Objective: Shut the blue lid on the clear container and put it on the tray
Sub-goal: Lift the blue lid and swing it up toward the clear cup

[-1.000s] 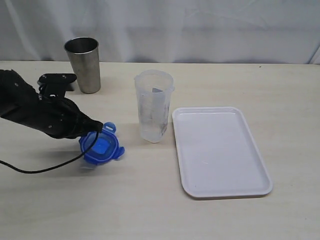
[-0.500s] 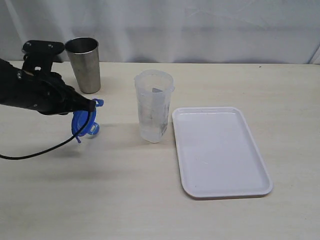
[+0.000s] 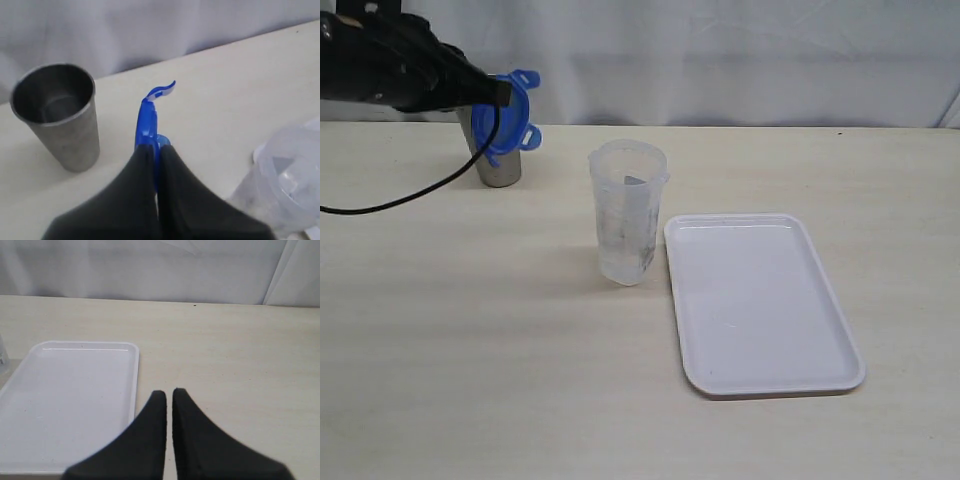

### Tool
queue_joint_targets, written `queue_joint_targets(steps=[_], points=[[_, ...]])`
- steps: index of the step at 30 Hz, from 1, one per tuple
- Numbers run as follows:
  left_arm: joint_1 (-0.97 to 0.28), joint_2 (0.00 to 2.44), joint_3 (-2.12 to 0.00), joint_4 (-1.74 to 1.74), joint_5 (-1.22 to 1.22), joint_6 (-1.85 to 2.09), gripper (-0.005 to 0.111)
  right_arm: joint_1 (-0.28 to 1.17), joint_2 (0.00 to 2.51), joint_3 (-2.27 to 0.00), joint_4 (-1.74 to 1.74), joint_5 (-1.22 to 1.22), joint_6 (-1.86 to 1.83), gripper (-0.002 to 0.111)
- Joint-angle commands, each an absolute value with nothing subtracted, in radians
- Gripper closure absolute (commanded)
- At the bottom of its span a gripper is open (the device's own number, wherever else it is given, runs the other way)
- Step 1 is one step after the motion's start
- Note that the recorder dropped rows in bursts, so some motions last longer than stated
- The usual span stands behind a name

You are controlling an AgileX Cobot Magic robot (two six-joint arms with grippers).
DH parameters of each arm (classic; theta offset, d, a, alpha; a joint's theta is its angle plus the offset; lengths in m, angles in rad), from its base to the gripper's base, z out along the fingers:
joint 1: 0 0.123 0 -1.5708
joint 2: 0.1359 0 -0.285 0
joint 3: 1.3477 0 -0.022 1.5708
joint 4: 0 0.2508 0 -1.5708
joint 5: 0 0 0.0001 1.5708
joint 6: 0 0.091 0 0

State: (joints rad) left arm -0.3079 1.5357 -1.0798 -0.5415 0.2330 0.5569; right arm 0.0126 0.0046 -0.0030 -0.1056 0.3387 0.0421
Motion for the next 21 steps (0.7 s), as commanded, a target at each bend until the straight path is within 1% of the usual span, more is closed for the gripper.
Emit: queue_joint_targets(steps=[1,5,7,9,15,18,21], points=[[-0.318,1.528,-1.123,-0.535,0.162,0.587,0.107,0.013,0.0,0.0,-0.106,0.342,0.045,0.104],[-0.362,1.53,-1.124,-0.535,0.052,0.697,0.107,0.013,0.0,0.0,-0.106,0.342,0.045,0.104],[-0.42,1.542,-1.124,-0.534,-0.058,0.754,0.107,0.013,0.0,0.0,-0.106,0.342,0.045,0.104],[-0.453,1.564,-1.126,-0.531,-0.117,0.798,0.107,0.013,0.0,0.0,-0.106,0.342,0.045,0.104],[-0.537,1.689,-1.194,-0.508,-0.163,0.972,0.107,0.013,0.0,0.0,-0.106,0.342,0.045,0.104],[-0.572,1.739,-1.235,-0.409,-0.22,0.972,0.107,0.013,0.0,0.0,-0.106,0.342,0.045,0.104],[-0.586,1.774,-1.246,-0.28,-0.213,0.972,0.107,0.013,0.0,0.0,-0.106,0.342,0.045,0.104]])
